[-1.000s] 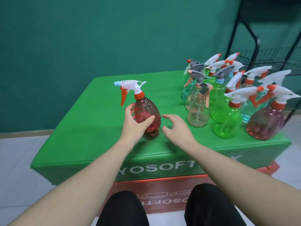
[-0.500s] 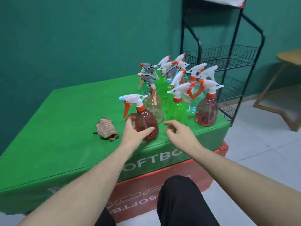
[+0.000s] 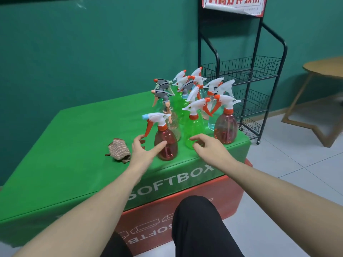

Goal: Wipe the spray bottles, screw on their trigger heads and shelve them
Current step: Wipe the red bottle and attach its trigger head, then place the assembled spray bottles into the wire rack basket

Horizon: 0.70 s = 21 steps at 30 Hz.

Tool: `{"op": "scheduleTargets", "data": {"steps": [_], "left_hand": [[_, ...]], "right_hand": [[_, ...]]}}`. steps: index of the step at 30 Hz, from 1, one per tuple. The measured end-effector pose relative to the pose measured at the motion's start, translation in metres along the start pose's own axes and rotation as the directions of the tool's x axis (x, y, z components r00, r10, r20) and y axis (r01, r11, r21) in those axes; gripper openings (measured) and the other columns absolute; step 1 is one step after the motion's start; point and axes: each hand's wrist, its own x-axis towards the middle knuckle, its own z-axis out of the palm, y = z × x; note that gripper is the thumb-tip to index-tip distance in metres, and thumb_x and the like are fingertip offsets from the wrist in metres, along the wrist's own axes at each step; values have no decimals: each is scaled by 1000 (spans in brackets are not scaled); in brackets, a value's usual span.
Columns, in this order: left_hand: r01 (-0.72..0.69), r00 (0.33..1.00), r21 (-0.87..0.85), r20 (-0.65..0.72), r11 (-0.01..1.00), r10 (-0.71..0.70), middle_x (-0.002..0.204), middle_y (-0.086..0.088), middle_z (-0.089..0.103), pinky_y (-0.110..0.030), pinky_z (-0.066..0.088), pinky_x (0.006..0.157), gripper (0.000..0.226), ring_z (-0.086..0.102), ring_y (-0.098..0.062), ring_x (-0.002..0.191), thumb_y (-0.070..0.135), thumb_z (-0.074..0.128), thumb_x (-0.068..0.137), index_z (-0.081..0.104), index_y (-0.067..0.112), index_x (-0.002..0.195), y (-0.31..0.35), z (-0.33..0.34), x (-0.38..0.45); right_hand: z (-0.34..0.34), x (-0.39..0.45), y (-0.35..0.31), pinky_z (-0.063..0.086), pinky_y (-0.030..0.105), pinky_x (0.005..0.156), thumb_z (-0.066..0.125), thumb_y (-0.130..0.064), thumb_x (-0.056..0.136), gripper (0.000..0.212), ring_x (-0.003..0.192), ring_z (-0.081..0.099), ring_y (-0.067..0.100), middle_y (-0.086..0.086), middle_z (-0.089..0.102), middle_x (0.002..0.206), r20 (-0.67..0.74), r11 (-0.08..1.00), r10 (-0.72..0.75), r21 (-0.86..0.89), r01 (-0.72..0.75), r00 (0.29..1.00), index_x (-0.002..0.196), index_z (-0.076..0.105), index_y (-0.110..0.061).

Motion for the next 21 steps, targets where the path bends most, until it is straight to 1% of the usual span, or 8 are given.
{"op": "scheduleTargets", "data": {"steps": [3,5,8,11,13,16,19,21], "left_hand": [[-53,998,-17,-45,998,53,146,-1,41,-41,42,102,87,48,-18,122,56,76,84,33,24,152,18,-23,-10],[-104,992,27,-69,994,106,137,-1,44,-37,41,95,68,49,-12,107,52,70,91,42,20,145,34,-38,-17],[-220,969,97,-91,971,229,122,-3,53,-32,45,87,34,53,-15,103,42,65,98,58,18,121,61,-55,-21],[-309,943,162,-74,937,324,102,1,60,-26,40,66,11,51,-11,78,29,64,100,62,19,105,93,-64,-14],[-345,934,191,-29,919,357,94,3,59,-28,40,62,7,48,-11,70,27,63,100,62,20,103,114,-64,-3],[-372,927,207,27,905,375,84,5,55,-25,37,57,8,46,-12,66,26,64,99,64,19,103,145,-57,22],[-377,926,190,89,907,366,78,7,55,-19,37,51,10,47,-10,62,25,64,99,64,18,105,170,-46,59],[-380,923,185,140,906,359,81,7,57,-20,38,55,11,50,-8,65,26,65,98,65,18,106,185,-35,91]], "right_hand": [[-12,-5,-19,35,13,41,50,-22,99,33,38,45,-1,-9,64,87,-10,1000,-27,-6,27,1000,129,63,-24],[-18,-8,-36,35,15,40,50,-23,99,31,37,41,1,-5,67,84,1,998,-54,-17,54,999,128,63,-25],[-26,-9,-61,38,20,43,50,-25,100,29,44,44,8,2,71,92,23,994,-93,-55,94,995,124,65,-25],[-33,-1,-83,40,22,44,52,-25,99,28,48,48,13,-4,66,82,29,990,-125,-65,126,992,123,66,-22],[-39,9,-95,51,28,52,53,-27,98,27,57,61,21,-11,62,77,30,989,-133,-65,134,991,121,68,-22],[-49,34,-107,61,45,69,54,-30,96,25,74,72,27,-4,71,81,39,990,-133,-44,134,990,116,69,-25],[-60,69,-118,62,43,63,54,-29,95,20,68,74,24,5,76,86,39,991,-120,-49,122,992,111,67,-30],[-69,96,-126,62,38,57,54,-27,95,22,62,73,21,3,76,84,31,992,-108,-60,109,994,111,68,-28]]}}
